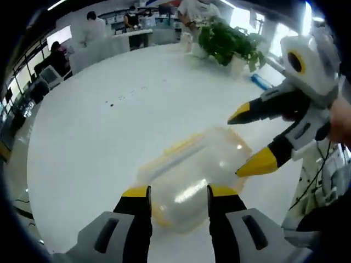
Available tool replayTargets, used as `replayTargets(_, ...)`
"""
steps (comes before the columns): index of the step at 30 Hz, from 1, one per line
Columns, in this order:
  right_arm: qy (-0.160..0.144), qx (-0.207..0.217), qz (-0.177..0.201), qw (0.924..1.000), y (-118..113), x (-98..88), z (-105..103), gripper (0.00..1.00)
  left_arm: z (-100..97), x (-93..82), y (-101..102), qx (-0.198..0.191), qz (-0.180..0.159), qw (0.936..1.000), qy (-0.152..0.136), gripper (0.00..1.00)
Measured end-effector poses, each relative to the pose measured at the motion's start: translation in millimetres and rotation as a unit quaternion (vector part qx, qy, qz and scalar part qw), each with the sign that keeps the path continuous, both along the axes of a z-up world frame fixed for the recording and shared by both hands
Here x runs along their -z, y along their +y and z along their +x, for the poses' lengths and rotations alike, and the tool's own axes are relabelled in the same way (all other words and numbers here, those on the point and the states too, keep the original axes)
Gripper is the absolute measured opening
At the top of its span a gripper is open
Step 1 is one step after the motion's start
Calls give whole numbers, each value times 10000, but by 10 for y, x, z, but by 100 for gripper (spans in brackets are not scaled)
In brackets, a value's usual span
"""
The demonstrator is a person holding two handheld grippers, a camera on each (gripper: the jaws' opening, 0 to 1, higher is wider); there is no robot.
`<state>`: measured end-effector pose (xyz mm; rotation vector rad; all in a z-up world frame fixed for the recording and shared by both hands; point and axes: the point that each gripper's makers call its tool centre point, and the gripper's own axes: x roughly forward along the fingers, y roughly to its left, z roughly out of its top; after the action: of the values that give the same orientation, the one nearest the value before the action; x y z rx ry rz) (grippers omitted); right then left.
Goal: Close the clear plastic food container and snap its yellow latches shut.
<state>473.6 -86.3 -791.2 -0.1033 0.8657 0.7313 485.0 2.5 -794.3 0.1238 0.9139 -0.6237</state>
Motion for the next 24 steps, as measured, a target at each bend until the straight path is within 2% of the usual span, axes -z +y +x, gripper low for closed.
replayTargets(3,-181,210,122,9995,-70,21,15,54,28,-33,25,-166,-313,9993,-89,38)
replayTargets(5,-211,423,386,9981,-69,15,19,54,51,-40,46,-360,-487,9981,-128,37)
replayTargets(6,-181,483,520,9973,-54,15,6,54,73,-42,77,-475,-549,9971,-212,38)
replayTargets(9,-74,627,773,9950,-74,44,-21,54,69,-22,134,-803,-725,9940,-131,38)
replayTargets(12,14,850,987,9915,-130,53,-5,54,60,-28,149,-826,-799,9933,-140,37)
replayTargets(16,35,926,947,9912,-177,85,0,54,63,6,164,-889,-780,9929,-129,38)
replayTargets(19,317,1076,815,9903,-209,192,-68,54,61,67,214,-1054,-744,9916,-94,40)
replayTargets(22,532,1149,811,9886,-174,272,-98,52,-7,207,204,-1143,-790,9901,214,36)
replayTargets(24,645,1208,778,9875,-165,304,-118,48,-36,283,210,-1141,-750,9901,331,39)
